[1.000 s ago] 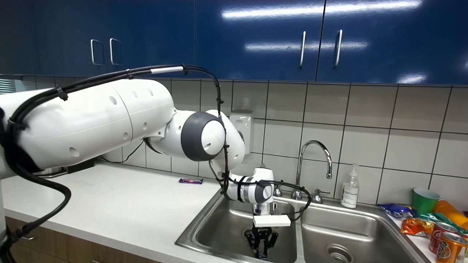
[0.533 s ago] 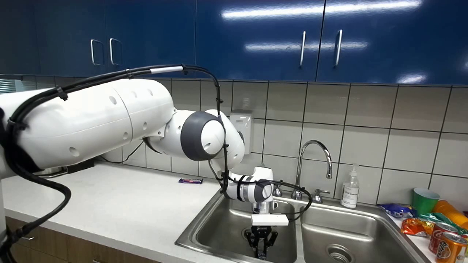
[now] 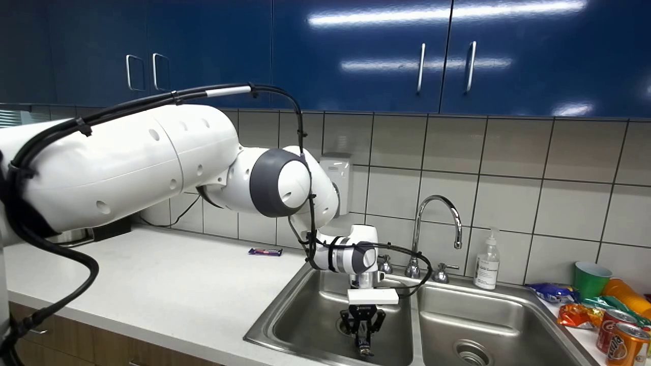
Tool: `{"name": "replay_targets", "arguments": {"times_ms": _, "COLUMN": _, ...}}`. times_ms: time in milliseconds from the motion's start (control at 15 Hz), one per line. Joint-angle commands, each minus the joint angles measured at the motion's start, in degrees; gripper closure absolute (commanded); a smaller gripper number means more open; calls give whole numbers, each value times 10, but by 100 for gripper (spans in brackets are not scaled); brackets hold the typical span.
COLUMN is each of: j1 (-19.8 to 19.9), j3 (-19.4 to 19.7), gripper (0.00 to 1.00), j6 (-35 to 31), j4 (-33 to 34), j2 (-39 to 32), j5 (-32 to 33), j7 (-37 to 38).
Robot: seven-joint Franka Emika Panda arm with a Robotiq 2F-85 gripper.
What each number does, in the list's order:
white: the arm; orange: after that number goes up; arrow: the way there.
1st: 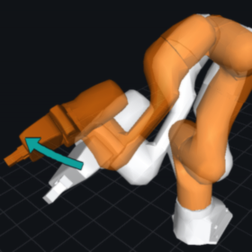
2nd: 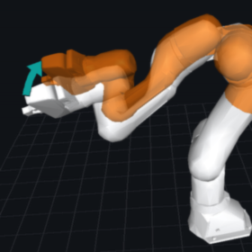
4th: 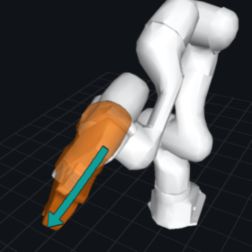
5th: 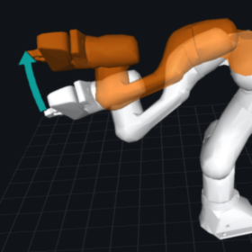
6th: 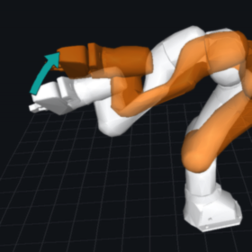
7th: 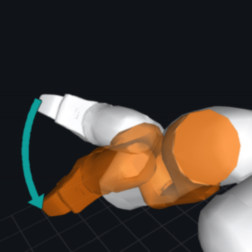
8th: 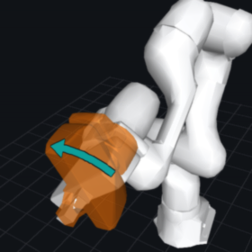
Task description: Take the candy bar out of the kitchen sink
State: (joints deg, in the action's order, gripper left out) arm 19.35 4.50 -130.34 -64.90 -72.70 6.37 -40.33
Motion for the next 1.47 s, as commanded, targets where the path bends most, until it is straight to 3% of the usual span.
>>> {"name": "replay_targets", "arguments": {"times_ms": 0, "j1": -4, "j3": 2, "gripper": 91, "j6": -11, "j4": -39, "j2": 35, "j5": -3, "j7": 17}}
{"name": "replay_targets", "arguments": {"times_ms": 800, "j1": -8, "j3": 2, "gripper": 91, "j6": -56, "j4": -147, "j2": 122, "j5": 10, "j7": 60}}
{"name": "replay_targets", "arguments": {"times_ms": 1400, "j1": -19, "j3": 8, "gripper": 91, "j6": -108, "j4": -292, "j2": 226, "j5": 13, "j7": 103}}
